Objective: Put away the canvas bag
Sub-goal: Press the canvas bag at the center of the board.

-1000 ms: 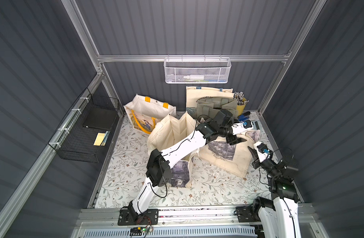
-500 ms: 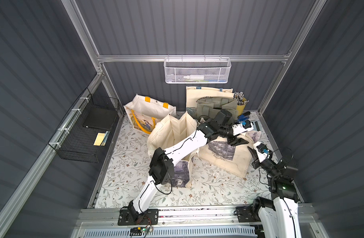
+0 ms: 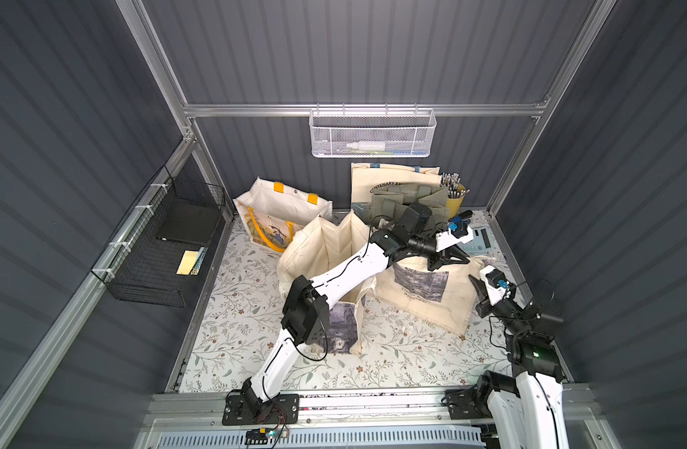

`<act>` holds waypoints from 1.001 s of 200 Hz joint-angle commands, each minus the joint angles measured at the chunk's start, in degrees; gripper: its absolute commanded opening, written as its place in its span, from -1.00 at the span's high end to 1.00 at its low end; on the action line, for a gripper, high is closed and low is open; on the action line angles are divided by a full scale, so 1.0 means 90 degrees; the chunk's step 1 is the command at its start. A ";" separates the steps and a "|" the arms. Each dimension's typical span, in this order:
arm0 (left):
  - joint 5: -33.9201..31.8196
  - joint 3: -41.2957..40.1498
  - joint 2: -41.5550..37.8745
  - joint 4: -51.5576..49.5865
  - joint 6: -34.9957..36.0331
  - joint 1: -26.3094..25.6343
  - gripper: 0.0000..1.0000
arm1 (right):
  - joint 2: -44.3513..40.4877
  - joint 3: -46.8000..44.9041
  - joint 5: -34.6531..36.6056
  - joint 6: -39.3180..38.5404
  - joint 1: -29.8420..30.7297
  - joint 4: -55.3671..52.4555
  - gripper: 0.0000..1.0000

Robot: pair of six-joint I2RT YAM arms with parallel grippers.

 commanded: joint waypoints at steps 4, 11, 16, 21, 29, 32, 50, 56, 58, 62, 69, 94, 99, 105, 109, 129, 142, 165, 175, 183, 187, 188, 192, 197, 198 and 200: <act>0.0311 -0.0099 -0.0034 0.0367 -0.0082 -0.0014 1.00 | 0.0000 0.0068 0.0465 0.0883 0.0026 0.0669 0.58; 0.0248 -0.0175 -0.0111 0.0367 -0.0035 -0.0014 1.00 | 0.0032 0.0091 0.0553 0.1072 0.0007 0.0735 0.39; 0.0200 -0.0254 -0.0185 0.0385 -0.0002 -0.0014 1.00 | 0.0058 0.0086 0.0550 0.1179 -0.0020 0.0787 0.27; 0.0176 -0.0339 -0.0247 0.0392 0.0047 -0.0014 1.00 | 0.0082 0.0091 0.0498 0.1258 -0.0037 0.0837 0.20; 0.0073 -0.0462 -0.0351 0.0391 0.0141 -0.0013 1.00 | 0.0135 0.0109 0.0488 0.1414 -0.0054 0.0913 0.10; 0.0031 -0.0508 -0.0390 0.0391 0.0166 -0.0014 1.00 | 0.0153 0.0118 0.0498 0.1516 -0.0071 0.0937 0.08; -0.0162 -0.0728 -0.0589 0.0295 0.0412 -0.0014 1.00 | 0.0192 0.0143 0.0525 0.1846 -0.0178 0.1093 0.03; -0.0205 -0.0804 -0.0664 0.0275 0.0467 -0.0007 1.00 | 0.0200 0.0163 0.0606 0.1914 -0.0197 0.1098 0.00; -0.0219 -0.0834 -0.0680 0.0274 0.0492 -0.0005 1.00 | 0.0206 0.0170 0.0651 0.1940 -0.0200 0.1095 0.00; -0.0241 -0.0887 -0.0727 0.0274 0.0541 -0.0004 1.00 | 0.0211 0.0199 0.0752 0.2003 -0.0206 0.1061 -0.02; -0.0290 -0.0991 -0.0813 0.0322 0.0599 0.0003 1.00 | 0.0201 0.0237 0.0840 0.2055 -0.0210 0.0968 -0.07; -0.0305 -0.1271 -0.1008 0.0640 0.0604 0.0049 1.00 | 0.0116 0.0303 0.0569 0.1994 -0.0236 0.0564 -0.47; -0.0243 -0.1249 -0.1011 0.0655 0.0592 0.0062 1.00 | 0.0097 0.0277 0.0539 0.2011 -0.0240 0.0514 -0.56; -0.0161 -0.1199 -0.1010 0.0648 0.0590 0.0073 1.00 | 0.0068 0.0257 0.0511 0.2038 -0.0255 0.0470 -0.62; -0.0104 -0.1156 -0.1004 0.0634 0.0578 0.0082 1.00 | 0.0057 0.0235 0.0489 0.2054 -0.0266 0.0466 -0.66; 0.0183 -0.0922 -0.0972 0.0492 0.0562 0.0117 1.00 | 0.0097 0.0237 0.0335 0.2241 -0.0336 0.0540 -0.74; 0.0321 -0.0843 -0.0982 0.0481 0.0521 0.0131 1.00 | 0.0165 0.0303 0.0149 0.2299 -0.0375 0.0544 -0.75; 0.0525 -0.0783 -0.1010 0.0518 0.0446 0.0202 1.00 | 0.0238 0.0329 -0.0180 0.2521 -0.0387 0.0582 -0.76; 0.0658 -0.0787 -0.1030 0.0665 0.0283 0.0253 1.00 | 0.0255 0.0286 -0.0339 0.2605 -0.0394 0.0607 -0.75; 0.0793 -0.0781 -0.1040 0.0820 0.0124 0.0304 1.00 | 0.0259 0.0254 -0.0470 0.2677 -0.0386 0.0629 -0.73; 0.0850 -0.0787 -0.1046 0.0908 0.0028 0.0317 1.00 | 0.0265 0.0233 -0.0544 0.2717 -0.0393 0.0654 -0.71; 0.0863 -0.0785 -0.1053 0.0933 0.0017 0.0322 1.00 | 0.0267 0.0232 -0.0564 0.2731 -0.0390 0.0658 -0.70; 0.0898 -0.0784 -0.1059 0.1004 -0.0042 0.0337 1.00 | 0.0274 0.0215 -0.0633 0.2757 -0.0386 0.0676 -0.66; 0.0916 -0.0767 -0.1068 0.1067 -0.0096 0.0351 1.00 | 0.0284 0.0211 -0.0700 0.2795 -0.0386 0.0697 -0.60; 0.0916 -0.0765 -0.1069 0.1076 -0.0099 0.0349 1.00 | 0.0286 0.0206 -0.0715 0.2805 -0.0391 0.0694 -0.59; 0.0926 -0.0759 -0.1069 0.1082 -0.0114 0.0348 1.00 | 0.0288 0.0198 -0.0743 0.2824 -0.0392 0.0703 -0.55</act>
